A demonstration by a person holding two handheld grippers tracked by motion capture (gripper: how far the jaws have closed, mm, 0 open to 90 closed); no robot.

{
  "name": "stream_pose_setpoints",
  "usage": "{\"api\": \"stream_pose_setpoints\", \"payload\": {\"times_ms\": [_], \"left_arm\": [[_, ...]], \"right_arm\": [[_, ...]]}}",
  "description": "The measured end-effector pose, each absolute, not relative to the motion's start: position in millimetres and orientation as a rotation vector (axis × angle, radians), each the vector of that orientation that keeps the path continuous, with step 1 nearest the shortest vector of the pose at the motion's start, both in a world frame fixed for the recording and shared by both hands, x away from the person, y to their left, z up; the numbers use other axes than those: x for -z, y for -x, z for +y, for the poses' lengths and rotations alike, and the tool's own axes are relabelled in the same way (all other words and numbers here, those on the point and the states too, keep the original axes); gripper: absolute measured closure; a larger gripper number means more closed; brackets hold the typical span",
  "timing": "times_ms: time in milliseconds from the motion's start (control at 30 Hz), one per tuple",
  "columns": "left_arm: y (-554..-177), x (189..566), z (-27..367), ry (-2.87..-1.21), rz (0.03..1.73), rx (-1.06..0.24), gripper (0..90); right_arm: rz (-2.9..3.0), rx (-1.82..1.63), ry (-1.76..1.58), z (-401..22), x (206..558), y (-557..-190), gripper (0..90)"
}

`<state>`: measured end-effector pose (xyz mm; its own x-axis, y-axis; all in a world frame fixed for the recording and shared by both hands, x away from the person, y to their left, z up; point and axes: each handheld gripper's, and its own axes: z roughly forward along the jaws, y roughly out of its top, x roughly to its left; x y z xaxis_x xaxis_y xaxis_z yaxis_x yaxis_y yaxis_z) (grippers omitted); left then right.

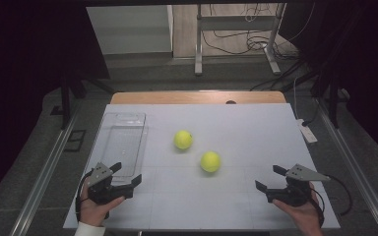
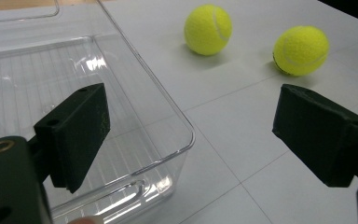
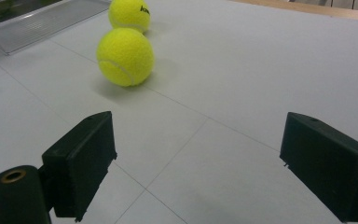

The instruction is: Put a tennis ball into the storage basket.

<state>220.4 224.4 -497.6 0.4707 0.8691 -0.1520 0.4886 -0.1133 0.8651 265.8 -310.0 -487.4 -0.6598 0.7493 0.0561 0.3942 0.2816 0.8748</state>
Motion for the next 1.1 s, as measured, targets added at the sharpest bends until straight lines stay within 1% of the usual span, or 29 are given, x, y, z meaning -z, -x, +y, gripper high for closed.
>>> {"api": "stream_pose_setpoints", "payload": {"times_ms": [500,833,1100], "left_arm": [[-221.6,498.8,219.8,-1.792,1.153,-0.501,11.9],[-220.8,497.7,213.9,-1.814,1.119,-0.520,12.1],[-225.4,497.3,211.2,-1.834,1.107,-0.507,12.0]], "right_arm": [[2.203,-1.336,-1.049,-312.6,491.3,-268.1,11.1],[2.197,-1.337,-1.039,-308.2,489.3,-265.1,11.5],[2.211,-1.308,-1.034,-304.8,491.1,-265.2,11.6]]}}
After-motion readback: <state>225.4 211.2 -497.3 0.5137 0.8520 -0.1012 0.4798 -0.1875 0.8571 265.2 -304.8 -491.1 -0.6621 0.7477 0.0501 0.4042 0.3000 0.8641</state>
